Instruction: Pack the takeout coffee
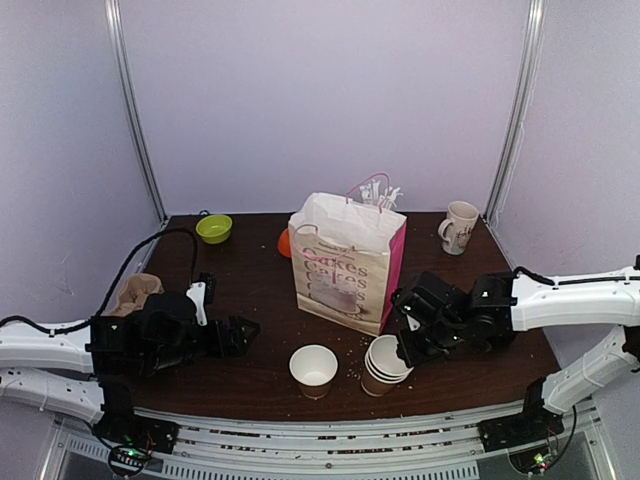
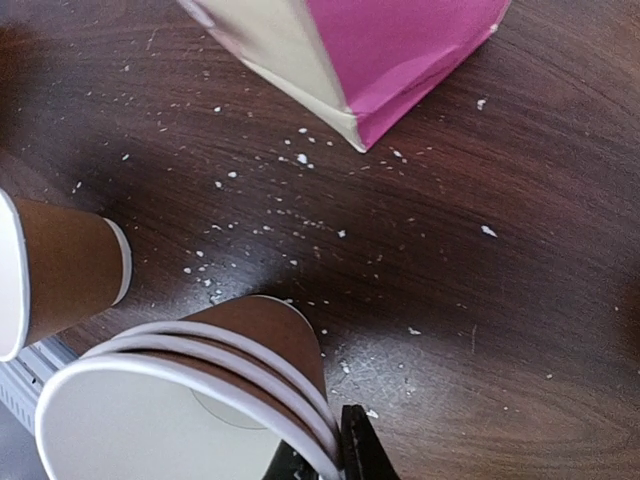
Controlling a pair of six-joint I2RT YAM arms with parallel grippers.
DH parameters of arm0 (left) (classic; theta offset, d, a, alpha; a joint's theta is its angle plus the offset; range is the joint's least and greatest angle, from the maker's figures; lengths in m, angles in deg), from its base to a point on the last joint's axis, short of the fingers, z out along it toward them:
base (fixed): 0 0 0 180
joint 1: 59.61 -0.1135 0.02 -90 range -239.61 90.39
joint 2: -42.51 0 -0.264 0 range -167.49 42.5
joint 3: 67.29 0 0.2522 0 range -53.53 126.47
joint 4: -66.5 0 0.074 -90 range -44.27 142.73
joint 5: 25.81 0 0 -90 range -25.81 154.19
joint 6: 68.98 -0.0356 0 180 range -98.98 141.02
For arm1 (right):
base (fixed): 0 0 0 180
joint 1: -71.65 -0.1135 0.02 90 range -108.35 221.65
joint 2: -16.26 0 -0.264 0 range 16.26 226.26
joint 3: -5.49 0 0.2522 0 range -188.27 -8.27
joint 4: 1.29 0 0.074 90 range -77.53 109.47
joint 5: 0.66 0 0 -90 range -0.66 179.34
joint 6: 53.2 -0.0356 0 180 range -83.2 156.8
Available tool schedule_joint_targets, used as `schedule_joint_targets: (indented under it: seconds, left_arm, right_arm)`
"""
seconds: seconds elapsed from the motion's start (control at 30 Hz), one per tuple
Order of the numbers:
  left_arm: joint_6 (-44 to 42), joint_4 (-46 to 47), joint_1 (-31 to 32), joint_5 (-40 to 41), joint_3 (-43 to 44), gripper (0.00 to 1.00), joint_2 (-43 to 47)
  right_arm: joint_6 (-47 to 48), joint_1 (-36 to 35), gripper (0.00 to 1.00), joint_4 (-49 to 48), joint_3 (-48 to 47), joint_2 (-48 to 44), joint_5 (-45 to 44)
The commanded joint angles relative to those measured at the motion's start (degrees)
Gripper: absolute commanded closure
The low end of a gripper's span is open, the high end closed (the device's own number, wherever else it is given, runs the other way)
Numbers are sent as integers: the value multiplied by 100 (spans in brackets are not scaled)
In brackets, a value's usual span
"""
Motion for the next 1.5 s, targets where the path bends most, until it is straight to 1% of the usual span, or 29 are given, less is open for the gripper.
schedule_joint_targets:
  seconds: [0.0,0.07,0.13,0.23,0.33,0.37,0.47,0.53,0.6,0.7,0.8,1.0,1.1,1.13,1.2,1.3,1.37,1.47]
  left_arm:
    - [-20,341,6,17,-74,2,47]
    - [-45,390,8,16,-83,2,38]
    - [-77,432,6,9,-83,2,9]
    - [-120,489,6,-13,-84,2,-23]
    - [-169,544,5,-35,-97,2,-58]
    - [-190,566,5,-48,-100,2,-75]
    - [-283,661,-3,-115,-92,2,-137]
    - [-366,731,-10,-157,-73,2,-184]
    - [-479,746,-19,-173,18,2,-257]
    - [-632,666,-21,-158,213,2,-373]
    - [-737,692,-29,-148,241,2,-411]
    - [-776,730,-36,-166,211,2,-517]
    - [-805,735,-38,-185,246,2,-619]
    - [-818,722,-38,-193,263,2,-656]
    - [-843,707,-38,-208,314,2,-722]
    - [-885,706,-38,-224,367,2,-739]
    - [-911,702,-38,-222,380,2,-720]
    - [-938,665,-38,-172,381,2,-641]
  right_arm:
    - [-19,201,93,625,-308,-321,-565]
    - [29,475,93,979,-473,-412,-861]
    - [166,902,93,1235,-567,-545,-1083]
    - [490,1762,93,1266,-668,-706,-1211]
    - [848,2665,92,1014,-811,-698,-1115]
    - [947,3058,92,855,-822,-638,-1020]
    - [1188,3855,92,400,-967,-280,-727]
    - [1299,4270,92,218,-1207,192,-619]
    - [1378,4543,92,94,-1480,600,-429]
    - [1524,4809,91,165,-2011,1246,-136]
    - [1689,4951,90,396,-2432,1779,-71]
    - [1904,5146,87,621,-2868,2342,188]
    - [1997,5176,83,804,-3041,2537,196]
    - [2004,5180,80,818,-3058,2552,204]
    - [2018,5181,70,840,-3073,2487,216]
    - [2023,5167,50,913,-3071,2267,203]
    - [2015,5109,43,1017,-3042,1980,52]
    - [2045,4801,36,1318,-3006,1398,-429]
